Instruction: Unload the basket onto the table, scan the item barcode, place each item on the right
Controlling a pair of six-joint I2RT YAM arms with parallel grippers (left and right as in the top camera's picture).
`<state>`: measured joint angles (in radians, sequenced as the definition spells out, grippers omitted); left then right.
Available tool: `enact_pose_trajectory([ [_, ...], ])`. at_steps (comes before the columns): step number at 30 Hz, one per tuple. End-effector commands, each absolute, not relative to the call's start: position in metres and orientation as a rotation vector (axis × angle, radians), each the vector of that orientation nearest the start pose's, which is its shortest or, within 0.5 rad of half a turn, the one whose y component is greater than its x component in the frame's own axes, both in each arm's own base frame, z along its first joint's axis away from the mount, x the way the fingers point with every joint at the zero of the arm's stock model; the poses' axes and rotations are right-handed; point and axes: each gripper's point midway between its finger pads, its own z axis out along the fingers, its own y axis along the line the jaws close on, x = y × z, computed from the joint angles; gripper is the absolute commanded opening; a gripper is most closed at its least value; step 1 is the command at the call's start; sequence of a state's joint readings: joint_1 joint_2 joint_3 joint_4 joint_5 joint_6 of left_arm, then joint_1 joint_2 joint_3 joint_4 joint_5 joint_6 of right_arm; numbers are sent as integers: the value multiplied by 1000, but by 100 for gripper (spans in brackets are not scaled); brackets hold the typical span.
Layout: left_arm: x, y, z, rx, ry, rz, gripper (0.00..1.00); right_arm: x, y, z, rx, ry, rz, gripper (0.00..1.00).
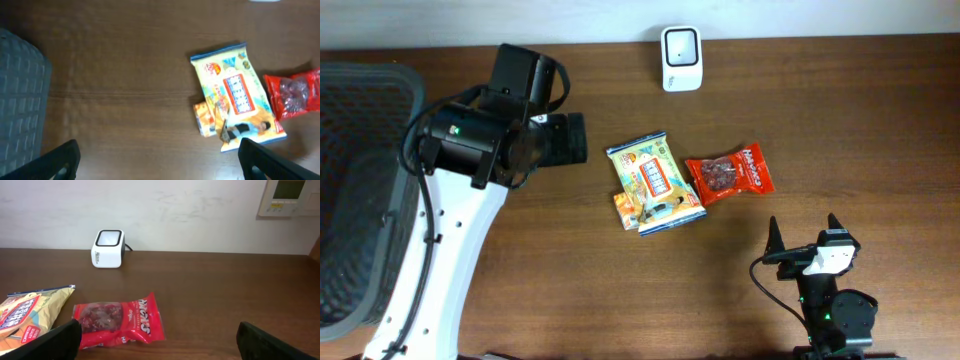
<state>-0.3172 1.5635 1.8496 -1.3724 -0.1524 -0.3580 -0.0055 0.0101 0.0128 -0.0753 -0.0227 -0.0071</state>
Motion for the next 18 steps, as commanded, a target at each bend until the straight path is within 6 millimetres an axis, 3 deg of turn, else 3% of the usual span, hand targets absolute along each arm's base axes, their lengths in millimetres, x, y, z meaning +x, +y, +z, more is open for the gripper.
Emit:
enact_pose_trajectory([
  [1,334,-87,279,-78,2693,-45,99,246,3,156,-19,1648,9,99],
  [3,333,-94,267,-64,2747,-78,99,246,3,156,-19,1648,8,99],
  [5,339,-71,265,-135,2728,79,99,246,3,156,-19,1648,8,98],
  [8,341,-37,263,-383,2731,35,99,246,3,156,-19,1648,8,99],
  [11,341,-37,263,-391,2734,19,99,246,6,162,-30,1623,21,99],
  [14,341,-37,263,-391,2736,20,99,238,55,180,-261,1534,245,98],
  [16,341,-37,263,-391,2736,20,99,210,103,205,-533,1372,452,99],
  [17,341,-37,263,-391,2736,20,99,194,121,208,-653,1323,542,98],
  [18,341,-37,263,-391,2736,20,99,178,131,229,-745,1187,544,99],
])
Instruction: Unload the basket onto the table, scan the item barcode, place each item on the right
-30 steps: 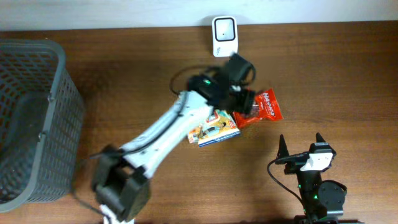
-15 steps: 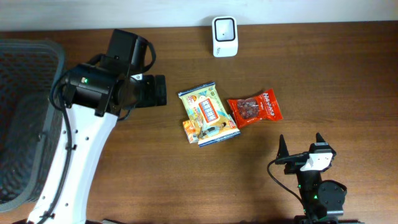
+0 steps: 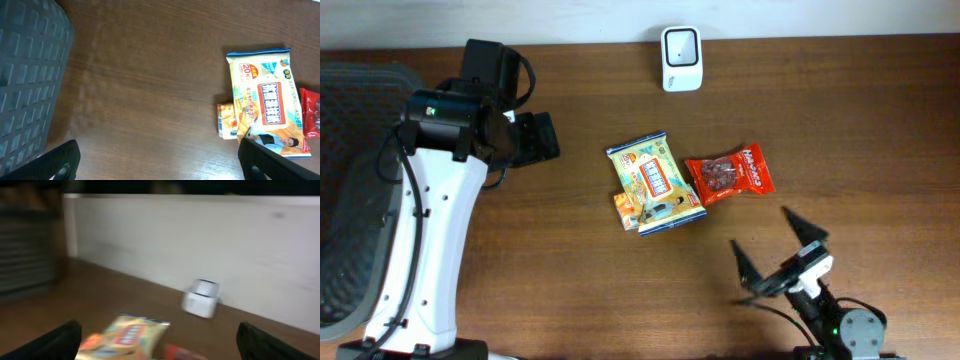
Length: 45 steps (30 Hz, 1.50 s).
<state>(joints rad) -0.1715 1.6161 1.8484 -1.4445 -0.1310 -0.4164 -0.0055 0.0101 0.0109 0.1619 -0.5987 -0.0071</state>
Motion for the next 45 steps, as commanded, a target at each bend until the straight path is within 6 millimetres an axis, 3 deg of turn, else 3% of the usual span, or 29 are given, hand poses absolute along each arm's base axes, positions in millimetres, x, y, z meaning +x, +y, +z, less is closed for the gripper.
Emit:
enact_pose_trajectory([
  [1,341,-37,263,-391,2736,20,99,167,134,248,-789,1074,516,98],
  [4,341,-37,263,-391,2736,20,99,160,112,303,-582,922,491,99],
  [6,341,-37,263,-391,2736,20,99,169,97,314,-463,939,474,99],
  [8,341,-37,263,-391,2737,20,99,188,83,320,-341,1089,457,99],
  [11,341,-37,263,-391,2736,20,99,221,67,313,-269,1493,361,99],
  [13,341,-37,263,-391,2736,20,99,235,80,321,-297,1682,465,98],
  [14,341,-37,263,-391,2736,20,99,235,103,331,-390,1759,629,99],
  [16,341,-37,263,-391,2736,20,99,230,144,341,-598,1755,994,98],
  [18,341,-37,263,-391,2736,20,99,242,154,334,-604,1781,1172,98],
  [19,341,-37,263,-391,2736,20,99,260,154,327,-504,1843,1243,98],
  [20,341,-37,263,-391,2736,20,99,280,146,315,-371,1934,1204,98],
  [22,341,-37,263,-391,2736,20,99,306,116,285,-84,2200,920,98],
  [24,341,-37,263,-391,2736,20,99,305,86,260,70,2511,514,98],
  [25,341,-37,263,-391,2735,19,99,304,83,251,80,2629,409,98],
  [28,342,-37,263,-391,2729,17,99,323,129,194,-28,2835,510,99],
  [31,342,-37,263,-391,2729,17,99,335,159,135,-107,2976,500,99],
  [36,342,-49,263,-374,2744,-77,99,357,170,68,-161,3053,478,99],
  [38,342,-49,263,-375,2744,-76,99,356,172,49,-154,3099,480,95],
  [39,343,-49,263,-374,2743,-76,99,354,177,44,-154,3111,527,83],
  [40,343,-49,262,-375,2745,-76,99,354,184,43,-169,3105,596,80],
  [41,343,-49,262,-375,2745,-76,99,353,194,46,-241,3081,676,80],
  [45,342,-49,262,-375,2750,-73,99,352,193,42,-238,3086,664,77],
])
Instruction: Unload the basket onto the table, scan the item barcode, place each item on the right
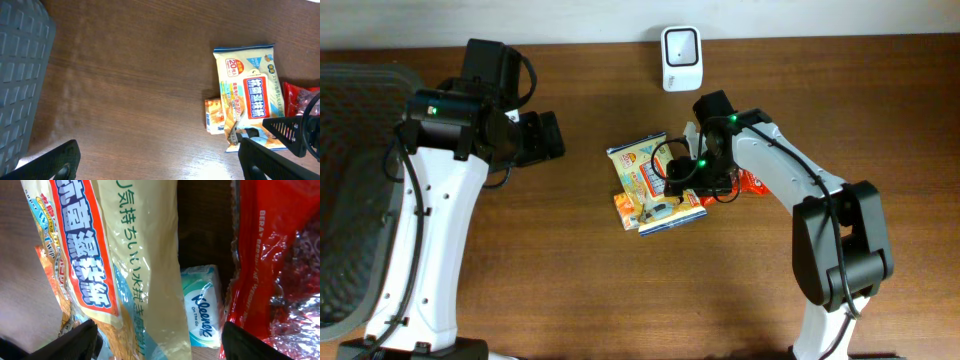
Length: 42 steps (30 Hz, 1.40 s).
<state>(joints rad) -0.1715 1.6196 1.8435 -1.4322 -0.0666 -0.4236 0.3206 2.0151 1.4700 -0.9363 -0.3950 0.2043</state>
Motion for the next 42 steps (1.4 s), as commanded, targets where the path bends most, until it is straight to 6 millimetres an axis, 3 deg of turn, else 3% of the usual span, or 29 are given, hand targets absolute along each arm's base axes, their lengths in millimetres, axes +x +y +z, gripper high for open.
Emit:
enact_pose_trajectory([
  [1,342,-49,262,-375,2750,-73,99,352,193,42,-238,3084,664,67],
  [2,342,-49,262,-375,2749,-74,99,352,193,42,-239,3083,664,57],
  [4,342,-50,262,-372,2750,-74,99,352,193,41,-240,3084,665,54],
  [6,342,-50,262,-373,2749,-75,99,350,196,41,-254,3083,665,41],
  [7,342,-50,262,-373,2750,-75,99,350,201,41,-273,3074,666,40],
  [8,342,-50,262,-373,2750,-75,99,350,206,41,-295,3065,669,32],
  [10,342,-50,262,-373,2750,-74,99,350,212,42,-318,3049,674,4],
  [12,342,-50,262,-373,2749,-74,99,353,212,49,-313,3038,677,4],
  [14,342,-50,262,-372,2749,-74,99,366,213,86,-330,2971,657,4],
  [16,342,-50,262,-372,2749,-74,99,394,182,150,-301,2859,323,4],
  [19,342,-50,262,-372,2747,-75,99,407,124,195,-220,2789,-151,4],
  [22,344,-50,263,-372,2741,-77,99,413,87,209,-152,2715,-445,4],
  [24,344,-50,263,-372,2741,-77,99,409,48,226,2,2625,-743,4],
  [25,344,-50,263,-371,2739,-78,99,406,41,230,-2,2617,-802,4],
  [28,348,-51,264,-370,2724,-84,99,401,40,239,-7,2627,-797,4],
  [30,349,-51,263,-371,2727,-83,99,399,53,227,-21,2695,-679,4],
  [32,348,-51,257,-371,2751,-77,99,397,56,213,30,2794,-490,56],
  [33,347,-53,252,-370,2776,-80,99,398,50,209,79,2824,-419,73],
  [34,347,-54,247,-364,2798,-71,99,403,40,205,147,2844,-331,82],
  [35,348,-56,240,-357,2826,-62,99,409,22,200,231,2849,-290,87],
  [37,351,-61,229,-350,2858,-63,99,422,10,185,187,2881,-205,98],
  [39,353,-68,219,-341,2896,-94,99,439,0,168,257,2868,-200,99],
  [40,353,-71,215,-325,2912,-100,99,448,-2,157,327,2856,-182,99],
  [42,352,-71,210,-322,2935,-90,99,451,-14,133,640,2852,-146,99],
])
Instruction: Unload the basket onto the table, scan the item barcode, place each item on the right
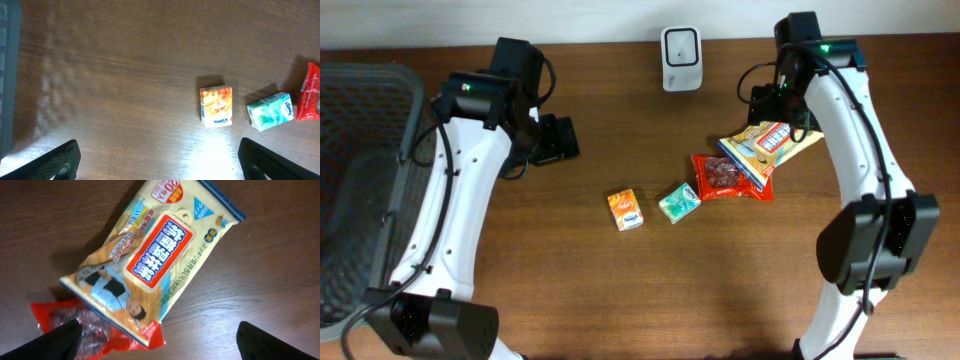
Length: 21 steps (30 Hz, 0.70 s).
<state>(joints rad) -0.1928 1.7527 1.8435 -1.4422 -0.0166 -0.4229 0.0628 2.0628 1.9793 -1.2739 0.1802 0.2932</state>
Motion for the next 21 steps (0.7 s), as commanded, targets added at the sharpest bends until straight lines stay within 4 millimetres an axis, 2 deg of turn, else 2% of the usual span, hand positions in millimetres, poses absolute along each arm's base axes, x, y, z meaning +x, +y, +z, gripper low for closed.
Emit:
enact_pose_trajectory([
  [1,352,-71,210,-322,2936,-90,99,453,-14,119,720,2886,17,99],
  [3,352,-71,210,-322,2935,-90,99,454,-29,95,866,2920,272,99],
  [4,352,-71,210,-322,2935,-90,99,454,-32,86,909,2931,345,99],
  [5,353,-71,211,-321,2932,-92,99,453,-35,72,950,2952,386,98],
  [10,354,-71,211,-321,2927,-93,99,452,-32,38,959,2994,419,99],
  [12,354,-71,211,-321,2928,-93,99,455,-25,23,947,2974,494,99],
  [13,354,-71,211,-322,2927,-93,99,456,-20,18,941,2966,533,92],
  [14,354,-71,211,-321,2927,-93,99,458,-20,14,934,2956,543,52],
  [15,354,-71,211,-321,2926,-93,99,459,-20,14,930,2952,543,21],
  [16,355,-71,211,-321,2924,-94,99,460,-20,14,889,2955,543,4],
  [18,357,-72,211,-320,2917,-98,99,461,-20,20,719,2976,538,4],
  [19,358,-72,212,-320,2913,-99,99,462,-20,31,618,2976,534,4],
  [21,359,-72,212,-320,2908,-101,99,467,-22,80,483,2927,506,4],
])
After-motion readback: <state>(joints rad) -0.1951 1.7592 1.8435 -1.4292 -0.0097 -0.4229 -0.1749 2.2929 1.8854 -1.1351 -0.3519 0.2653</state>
